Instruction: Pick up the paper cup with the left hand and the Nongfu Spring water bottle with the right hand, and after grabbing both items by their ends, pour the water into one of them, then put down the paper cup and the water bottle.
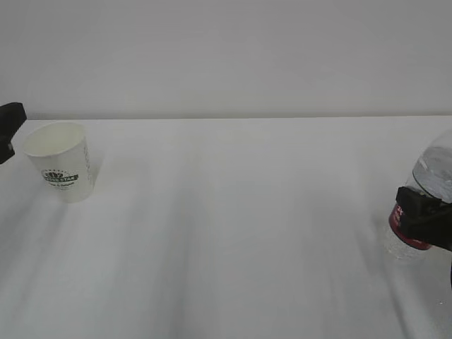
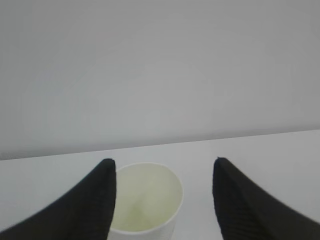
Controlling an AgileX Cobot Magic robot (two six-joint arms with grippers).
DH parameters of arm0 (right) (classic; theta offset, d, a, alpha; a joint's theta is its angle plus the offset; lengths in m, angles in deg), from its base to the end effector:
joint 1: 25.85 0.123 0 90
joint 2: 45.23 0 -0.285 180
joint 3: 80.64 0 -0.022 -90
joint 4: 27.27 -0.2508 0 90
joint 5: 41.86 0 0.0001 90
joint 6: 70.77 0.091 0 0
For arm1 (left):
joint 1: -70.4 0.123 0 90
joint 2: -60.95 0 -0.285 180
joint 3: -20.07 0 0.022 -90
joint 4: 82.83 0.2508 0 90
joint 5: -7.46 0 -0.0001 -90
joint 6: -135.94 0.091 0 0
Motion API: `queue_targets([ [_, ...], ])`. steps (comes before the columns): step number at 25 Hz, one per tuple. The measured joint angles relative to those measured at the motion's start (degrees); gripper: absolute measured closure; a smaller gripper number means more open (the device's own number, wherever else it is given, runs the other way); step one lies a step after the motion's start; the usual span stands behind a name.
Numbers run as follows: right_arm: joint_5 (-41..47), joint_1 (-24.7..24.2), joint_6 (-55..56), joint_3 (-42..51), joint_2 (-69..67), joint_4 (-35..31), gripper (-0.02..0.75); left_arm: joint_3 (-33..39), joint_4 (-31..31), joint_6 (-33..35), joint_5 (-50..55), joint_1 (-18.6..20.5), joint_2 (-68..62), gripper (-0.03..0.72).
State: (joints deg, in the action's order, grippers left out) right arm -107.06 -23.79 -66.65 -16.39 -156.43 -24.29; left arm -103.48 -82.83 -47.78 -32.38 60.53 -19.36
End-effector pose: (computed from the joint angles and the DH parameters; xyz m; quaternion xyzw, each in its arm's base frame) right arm 0.2298 0.0126 0.1088 -0.0077 0.8204 0.0439 0.5701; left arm 0.2268 -0.0395 0.2252 0.0402 0.7474 -0.0785 0.6585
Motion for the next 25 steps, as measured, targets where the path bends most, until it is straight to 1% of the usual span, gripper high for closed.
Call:
queue_targets([
  [14,2.6,0.0,-0.2,0.6,3.4,-0.1,0.325,0.0,0.0,0.0,-0.1,0.0,0.0,0.244],
  [25,7.0,0.0,-0.2,0.7,11.7,-0.1,0.325,0.0,0.0,0.0,-0.1,0.0,0.0,0.244],
])
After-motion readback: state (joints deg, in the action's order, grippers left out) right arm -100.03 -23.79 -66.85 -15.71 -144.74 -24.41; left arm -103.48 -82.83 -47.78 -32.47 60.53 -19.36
